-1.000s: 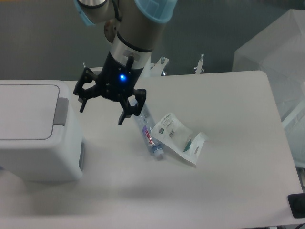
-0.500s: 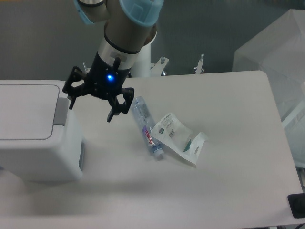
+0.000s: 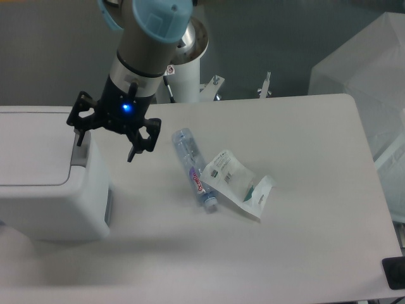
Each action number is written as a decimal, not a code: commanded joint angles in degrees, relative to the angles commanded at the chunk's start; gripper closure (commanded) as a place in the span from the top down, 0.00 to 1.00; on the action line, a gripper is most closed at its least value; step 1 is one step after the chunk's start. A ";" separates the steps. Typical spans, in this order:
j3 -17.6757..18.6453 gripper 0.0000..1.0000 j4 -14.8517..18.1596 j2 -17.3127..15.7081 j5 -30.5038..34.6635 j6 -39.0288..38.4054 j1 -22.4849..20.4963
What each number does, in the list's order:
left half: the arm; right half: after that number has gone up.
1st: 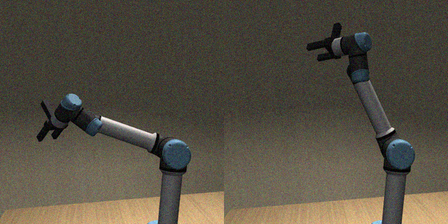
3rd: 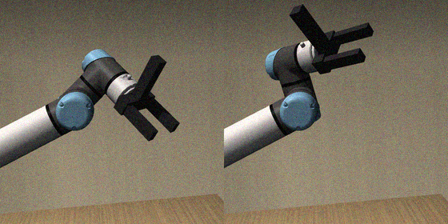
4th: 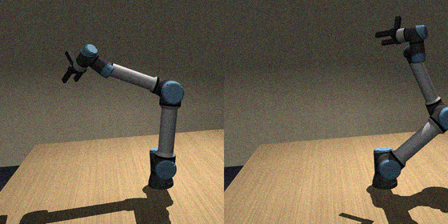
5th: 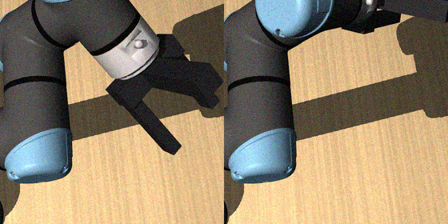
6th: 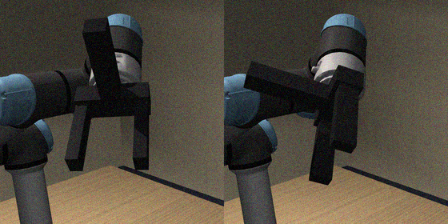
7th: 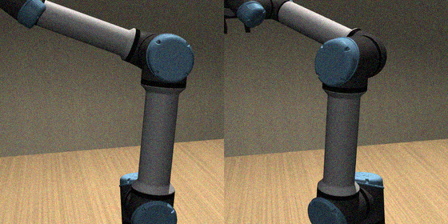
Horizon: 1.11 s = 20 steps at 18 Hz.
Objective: Open the trash can
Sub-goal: 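Lower the gripper onto the lid edge and push it open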
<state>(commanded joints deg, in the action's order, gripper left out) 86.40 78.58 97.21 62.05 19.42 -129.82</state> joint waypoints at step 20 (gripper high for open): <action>0.00 1.00 -0.62 1.49 1.67 0.53 0.09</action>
<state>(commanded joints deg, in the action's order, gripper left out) 86.40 77.96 98.70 63.72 19.95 -129.73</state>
